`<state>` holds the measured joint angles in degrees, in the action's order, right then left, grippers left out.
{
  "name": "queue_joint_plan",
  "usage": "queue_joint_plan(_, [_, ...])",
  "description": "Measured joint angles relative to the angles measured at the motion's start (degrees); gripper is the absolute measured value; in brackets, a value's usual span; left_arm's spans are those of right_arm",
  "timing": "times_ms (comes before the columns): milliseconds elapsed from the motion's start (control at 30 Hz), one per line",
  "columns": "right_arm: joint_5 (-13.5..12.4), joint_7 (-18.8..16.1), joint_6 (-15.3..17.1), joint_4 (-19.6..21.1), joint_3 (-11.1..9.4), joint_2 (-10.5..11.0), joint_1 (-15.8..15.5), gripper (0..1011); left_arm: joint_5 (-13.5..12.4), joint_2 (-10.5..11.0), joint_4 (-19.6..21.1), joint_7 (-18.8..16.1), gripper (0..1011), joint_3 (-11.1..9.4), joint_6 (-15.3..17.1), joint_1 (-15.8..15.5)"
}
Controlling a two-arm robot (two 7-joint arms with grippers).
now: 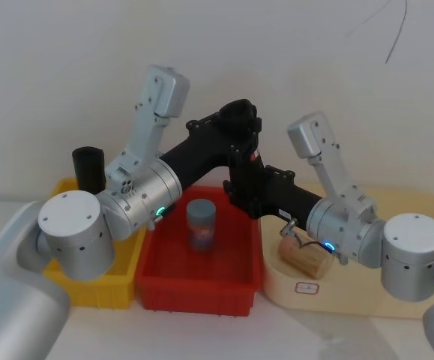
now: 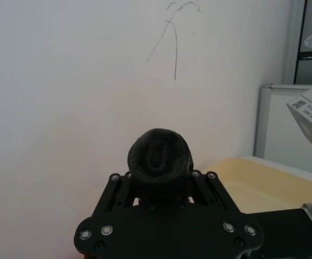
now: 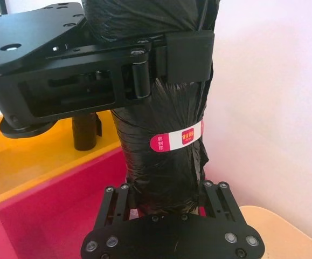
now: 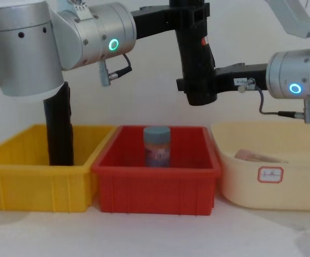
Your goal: Pick up the garbage bag with the one hand and transfer it to the other hand.
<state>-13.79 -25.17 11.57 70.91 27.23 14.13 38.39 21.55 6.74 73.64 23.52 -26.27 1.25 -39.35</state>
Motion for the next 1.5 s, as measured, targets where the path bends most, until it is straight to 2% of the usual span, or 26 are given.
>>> queue_joint_plan(633, [0.07, 0.16, -0.09, -0.32, 0.11, -0.16, 0.14, 559, 0.03, 0.06, 0.03, -0.06, 383, -0.01, 0.02, 0.0])
queue_joint_plan(733, [0.09, 0.19, -0.06, -0.36, 0.13, -0.16, 0.14, 559, 0.04, 0.05, 0.04, -0.06, 485, 0.0, 0.01, -0.01])
queue_joint_plan(833, [0.09, 0.19, -0.06, -0.38, 0.13, -0.17, 0.15, 557, 0.04, 0.05, 0.04, -0.06, 540, 0.0, 0.0, 0.0])
queue_joint_plan(867, [0.09, 0.19, -0.06, -0.39, 0.13, -0.17, 0.16, 557, 0.04, 0.05, 0.04, -0.06, 598, 0.0, 0.0, -0.01])
queue_joint_plan(933, [0.09, 0.19, -0.06, -0.4, 0.13, -0.17, 0.16, 559, 0.04, 0.05, 0.04, -0.06, 633, 0.0, 0.0, -0.01])
queue_joint_plan(1167, [0.09, 0.23, -0.06, -0.42, 0.08, -0.2, 0.17, 559, 0.04, 0.05, 0.04, -0.06, 863, -0.01, 0.0, 0.0])
queue_joint_plan(1333, [0.23, 1.24, 0.02, -0.43, -0.4, -0.35, 0.07, 557, 0.04, 0.05, 0.03, -0.06, 987, -0.01, 0.0, 0.0])
queue_joint_plan(1500, [0.54, 3.25, 0.47, -0.41, -1.49, -0.57, -0.19, 557, 0.03, 0.06, 0.02, -0.05, 1000, -0.01, 0.0, 0.0])
